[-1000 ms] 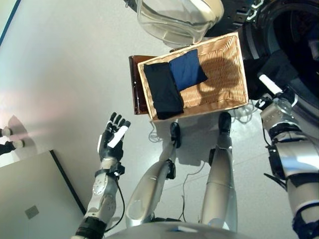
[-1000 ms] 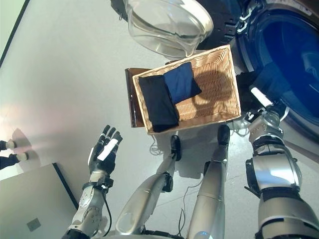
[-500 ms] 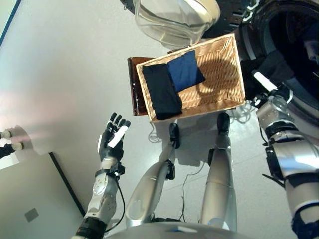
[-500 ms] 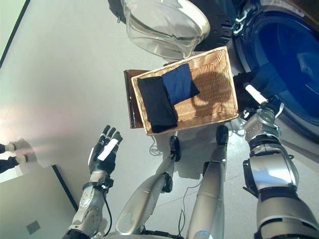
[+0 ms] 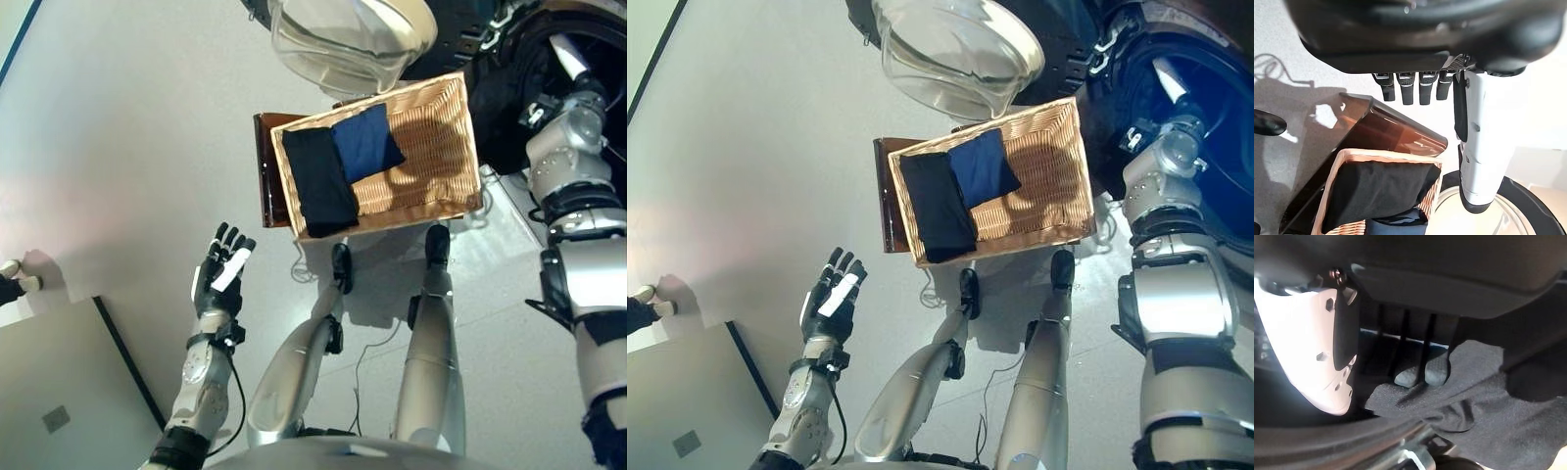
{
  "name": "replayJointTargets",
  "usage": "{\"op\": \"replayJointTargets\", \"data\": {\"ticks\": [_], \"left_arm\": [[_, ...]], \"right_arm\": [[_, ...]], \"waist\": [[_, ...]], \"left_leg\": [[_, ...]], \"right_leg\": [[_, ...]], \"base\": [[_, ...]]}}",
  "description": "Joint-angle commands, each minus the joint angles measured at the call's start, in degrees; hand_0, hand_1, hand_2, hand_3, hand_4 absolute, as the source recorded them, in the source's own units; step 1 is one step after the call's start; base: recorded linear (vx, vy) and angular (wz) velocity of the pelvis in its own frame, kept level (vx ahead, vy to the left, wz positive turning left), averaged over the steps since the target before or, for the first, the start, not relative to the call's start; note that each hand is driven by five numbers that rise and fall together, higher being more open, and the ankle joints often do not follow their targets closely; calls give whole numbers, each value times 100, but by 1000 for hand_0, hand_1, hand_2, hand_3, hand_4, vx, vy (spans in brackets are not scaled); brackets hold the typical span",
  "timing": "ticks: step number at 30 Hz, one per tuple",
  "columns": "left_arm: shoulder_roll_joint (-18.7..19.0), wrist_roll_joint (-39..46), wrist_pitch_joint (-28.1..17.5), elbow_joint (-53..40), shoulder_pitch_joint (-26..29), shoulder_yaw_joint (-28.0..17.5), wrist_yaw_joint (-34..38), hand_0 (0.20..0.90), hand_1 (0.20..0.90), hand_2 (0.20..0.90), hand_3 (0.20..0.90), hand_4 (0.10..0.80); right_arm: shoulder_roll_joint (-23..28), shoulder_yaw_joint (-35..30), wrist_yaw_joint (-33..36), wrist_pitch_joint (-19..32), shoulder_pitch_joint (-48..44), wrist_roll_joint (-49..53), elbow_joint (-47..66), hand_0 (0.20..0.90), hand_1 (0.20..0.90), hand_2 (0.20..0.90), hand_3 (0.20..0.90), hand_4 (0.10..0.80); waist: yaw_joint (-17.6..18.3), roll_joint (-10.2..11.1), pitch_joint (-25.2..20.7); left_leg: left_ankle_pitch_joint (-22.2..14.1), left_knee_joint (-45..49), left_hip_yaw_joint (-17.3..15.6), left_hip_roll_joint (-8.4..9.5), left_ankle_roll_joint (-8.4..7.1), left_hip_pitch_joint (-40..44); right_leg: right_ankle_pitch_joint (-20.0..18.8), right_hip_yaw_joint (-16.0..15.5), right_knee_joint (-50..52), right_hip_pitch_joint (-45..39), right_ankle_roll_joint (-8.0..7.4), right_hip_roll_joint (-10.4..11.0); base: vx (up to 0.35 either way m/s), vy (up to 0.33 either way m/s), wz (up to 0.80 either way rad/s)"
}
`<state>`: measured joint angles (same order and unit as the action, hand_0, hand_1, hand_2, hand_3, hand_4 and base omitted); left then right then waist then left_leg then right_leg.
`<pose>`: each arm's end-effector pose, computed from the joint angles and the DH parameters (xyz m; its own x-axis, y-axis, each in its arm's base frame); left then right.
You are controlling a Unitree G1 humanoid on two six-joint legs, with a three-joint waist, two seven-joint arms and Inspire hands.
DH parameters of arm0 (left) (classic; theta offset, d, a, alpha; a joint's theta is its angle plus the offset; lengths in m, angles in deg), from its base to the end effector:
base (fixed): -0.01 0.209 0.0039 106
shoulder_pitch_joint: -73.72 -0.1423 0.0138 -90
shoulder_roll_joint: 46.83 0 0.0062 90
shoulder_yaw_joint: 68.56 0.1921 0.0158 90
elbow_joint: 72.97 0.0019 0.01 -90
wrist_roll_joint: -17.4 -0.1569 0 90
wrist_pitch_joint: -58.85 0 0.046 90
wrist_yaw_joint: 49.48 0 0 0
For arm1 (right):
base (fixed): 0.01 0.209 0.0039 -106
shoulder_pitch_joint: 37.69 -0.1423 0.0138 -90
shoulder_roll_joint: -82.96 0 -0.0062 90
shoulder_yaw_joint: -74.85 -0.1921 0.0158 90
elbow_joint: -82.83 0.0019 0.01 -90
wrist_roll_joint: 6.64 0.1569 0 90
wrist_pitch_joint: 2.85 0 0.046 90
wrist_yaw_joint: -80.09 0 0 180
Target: Pick up the clothes and place them into the washing machine
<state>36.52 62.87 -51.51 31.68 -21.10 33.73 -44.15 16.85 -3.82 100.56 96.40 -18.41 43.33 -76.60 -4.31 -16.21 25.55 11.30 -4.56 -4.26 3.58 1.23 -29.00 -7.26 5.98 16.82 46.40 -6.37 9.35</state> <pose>0.1898 0.1593 -0.0234 0.9826 0.1351 -0.1274 -0.1833 0.8156 -0.5487 0.3758 -0.2957 0.2487 0.7594 -0.6315 0.1566 0.5535 0.7535 0.3548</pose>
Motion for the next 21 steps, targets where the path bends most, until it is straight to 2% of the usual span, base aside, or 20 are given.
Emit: {"op": "replayJointTargets", "data": {"ticks": [1, 10, 15, 18, 20, 21], "left_arm": [[277, 24, -432, -385, 17, -8, 65, 900, 900, 900, 900, 800], [285, -2, -441, -381, 3, 50, 81, 900, 900, 900, 900, 800], [233, 34, -451, -369, -16, 69, 112, 900, 900, 900, 900, 800], [235, 47, -450, -352, -34, 67, 108, 900, 900, 900, 900, 800], [191, 64, -457, -347, -24, 36, 118, 900, 900, 900, 900, 800], [191, 64, -457, -347, -24, 36, 118, 900, 900, 900, 900, 800]], "right_arm": [[356, 554, 21, 808, -1100, -266, 519, 200, 200, 200, 200, 300], [423, 319, 202, 856, -969, -264, 422, 200, 200, 200, 200, 300], [441, -407, 279, 1150, -502, 357, 480, 200, 200, 200, 200, 300], [451, -517, 273, 1176, -410, 440, 453, 200, 200, 200, 200, 300], [378, -954, 245, 1301, 37, 766, 479, 200, 200, 200, 200, 300], [378, -954, 245, 1301, 37, 766, 479, 200, 200, 200, 200, 300]], "waist": [[-114, -244, 68], [-112, -293, 27], [-76, -342, -11], [-74, -349, -26], [-34, -430, -30], [-34, -430, -30]], "left_leg": [[-376, -44, -7, -236, -674, 311], [-389, -44, -20, -228, -670, 328], [-384, -44, -37, -210, -656, 343], [-416, -44, -36, -200, -655, 360], [-413, -44, -51, -184, -648, 349], [-413, -44, -51, -184, -648, 349]], "right_leg": [[610, -88, -189, -444, 190, -127], [615, -62, -198, -451, 184, -129], [588, -46, -199, -446, 184, -134], [640, -42, -197, -470, 179, -126], [596, -12, -248, -476, 180, -123], [596, -12, -248, -476, 180, -123]], "base": [[0, 0, 0], [0, 0, 0], [6, 2, 0], [0, 0, 0], [0, 0, 0], [0, 0, 0]]}}
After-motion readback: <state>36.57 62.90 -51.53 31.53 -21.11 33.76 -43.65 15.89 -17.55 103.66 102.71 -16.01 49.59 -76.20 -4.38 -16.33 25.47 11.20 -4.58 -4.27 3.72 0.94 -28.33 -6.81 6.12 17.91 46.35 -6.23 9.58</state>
